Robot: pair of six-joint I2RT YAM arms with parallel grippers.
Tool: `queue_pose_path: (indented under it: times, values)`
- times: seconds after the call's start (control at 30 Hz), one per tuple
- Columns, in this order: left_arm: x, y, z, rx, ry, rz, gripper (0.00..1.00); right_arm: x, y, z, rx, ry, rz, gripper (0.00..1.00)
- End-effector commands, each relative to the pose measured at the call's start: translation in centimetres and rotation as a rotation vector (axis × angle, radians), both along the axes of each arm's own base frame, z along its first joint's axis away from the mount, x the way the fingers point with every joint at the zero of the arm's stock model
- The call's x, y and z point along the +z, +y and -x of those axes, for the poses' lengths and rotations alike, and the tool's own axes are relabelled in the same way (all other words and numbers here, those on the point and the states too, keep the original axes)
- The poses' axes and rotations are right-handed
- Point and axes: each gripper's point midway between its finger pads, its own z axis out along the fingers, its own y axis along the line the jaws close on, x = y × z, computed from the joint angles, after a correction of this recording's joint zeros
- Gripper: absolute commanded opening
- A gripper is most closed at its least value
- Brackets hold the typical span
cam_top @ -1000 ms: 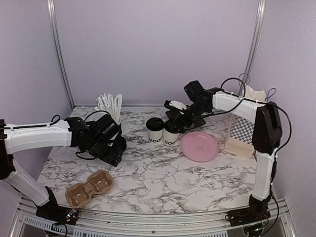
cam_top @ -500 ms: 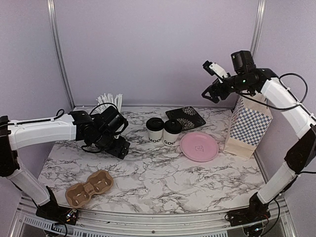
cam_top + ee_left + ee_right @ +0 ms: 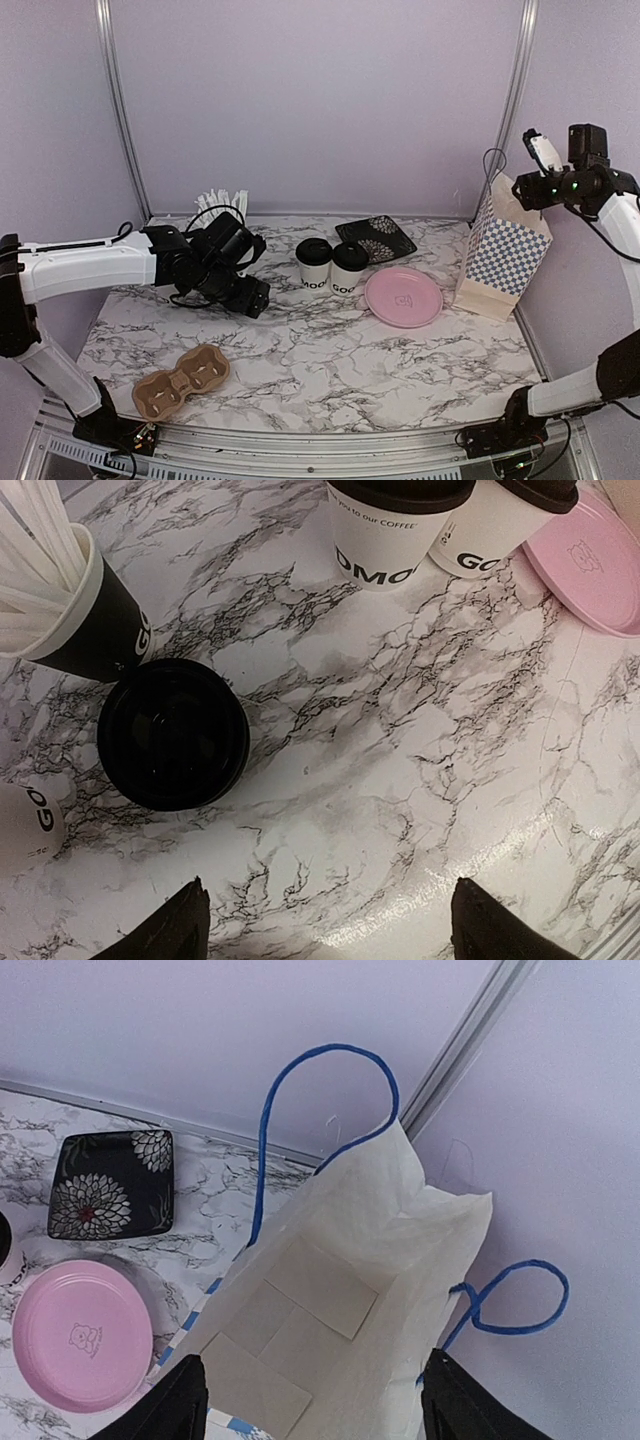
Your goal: Pack the takeout coffee
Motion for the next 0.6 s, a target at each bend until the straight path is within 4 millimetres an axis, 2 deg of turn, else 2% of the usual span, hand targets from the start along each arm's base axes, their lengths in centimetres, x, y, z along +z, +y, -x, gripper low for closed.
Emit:
queue_pose_path:
  times: [0.0, 0.07, 0.17, 0.33, 0.57]
  values:
    - [-0.1, 0.4, 0.1, -0.013, -0.013, 0.005, 0.84, -1.9, -4.8, 2.4, -0.207, 0.035, 0.025, 0.7]
    - [-0.2, 0.7, 0.1, -0.012, -0.019, -0.003, 0.84, -3.1, -6.6, 3.0, -0.271, 0.073, 0.043, 0.67]
    - [-0.5, 0.7, 0.1, -0.022, -0.018, -0.009, 0.84, -4.5, -8.0, 2.8, -0.308, 0.115, 0.031, 0.66]
    - [-0.6, 0.8, 0.3, -0.03, -0.02, -0.003, 0.84, -4.9, -8.9, 0.2, -0.299, 0.138, -0.025, 0.66]
    - [-0.4, 1.2, 0.6, -0.018, -0.024, 0.01, 0.84, -5.9, -9.5, -3.4, -0.267, 0.156, -0.073, 0.55]
